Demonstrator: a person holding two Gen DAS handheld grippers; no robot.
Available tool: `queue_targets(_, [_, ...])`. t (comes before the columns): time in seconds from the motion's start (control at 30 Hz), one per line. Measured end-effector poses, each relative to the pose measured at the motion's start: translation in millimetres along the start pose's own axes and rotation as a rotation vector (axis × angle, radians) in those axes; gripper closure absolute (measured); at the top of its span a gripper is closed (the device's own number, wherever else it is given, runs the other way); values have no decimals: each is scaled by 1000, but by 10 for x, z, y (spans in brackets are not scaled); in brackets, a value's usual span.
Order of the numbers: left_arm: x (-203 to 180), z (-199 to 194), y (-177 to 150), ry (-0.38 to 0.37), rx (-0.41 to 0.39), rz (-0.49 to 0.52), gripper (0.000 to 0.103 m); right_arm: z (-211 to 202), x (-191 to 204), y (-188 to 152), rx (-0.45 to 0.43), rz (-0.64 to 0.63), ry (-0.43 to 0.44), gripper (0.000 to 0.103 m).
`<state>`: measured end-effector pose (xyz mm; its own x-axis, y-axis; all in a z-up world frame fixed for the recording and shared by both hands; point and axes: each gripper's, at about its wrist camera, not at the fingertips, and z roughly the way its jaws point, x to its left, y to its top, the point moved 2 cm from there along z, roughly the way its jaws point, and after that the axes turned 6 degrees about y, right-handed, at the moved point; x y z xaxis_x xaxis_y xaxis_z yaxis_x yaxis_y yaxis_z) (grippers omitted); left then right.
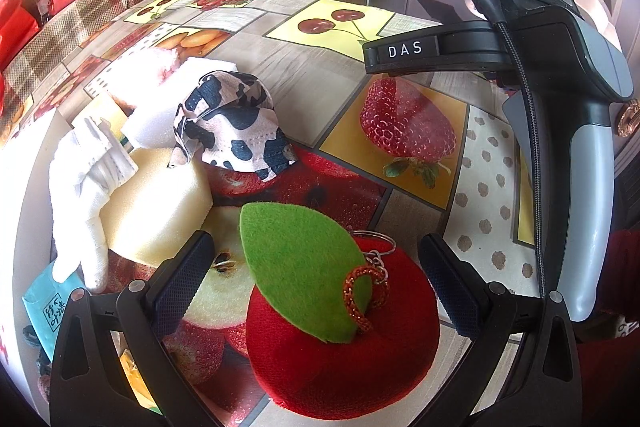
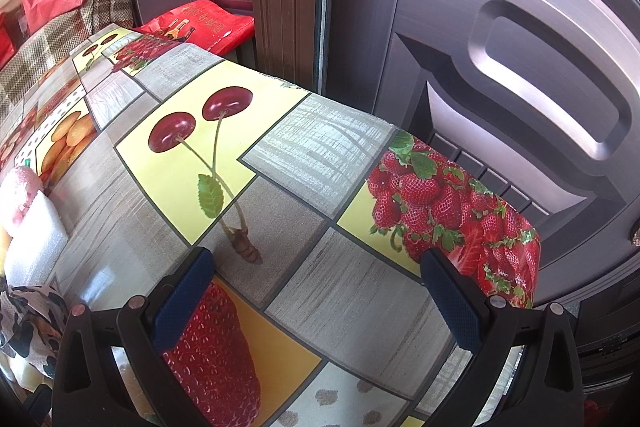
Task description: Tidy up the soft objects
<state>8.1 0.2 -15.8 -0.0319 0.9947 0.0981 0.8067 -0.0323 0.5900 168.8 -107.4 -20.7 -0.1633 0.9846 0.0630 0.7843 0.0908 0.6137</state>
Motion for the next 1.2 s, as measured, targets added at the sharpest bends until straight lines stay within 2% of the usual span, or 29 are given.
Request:
queue_targets(1.03, [-87, -20, 52, 15, -1, -12, 1, -6, -9, -4, 0, 3, -1, 0])
queue_targets(1.1, [-116, -126, 59, -3, -39, -34, 1, 1, -17, -6, 0, 3, 0, 0])
queue_targets(1.2, [-90, -505, 58, -42, -145, -93, 1, 1, -18, 1, 0, 3, -1, 0])
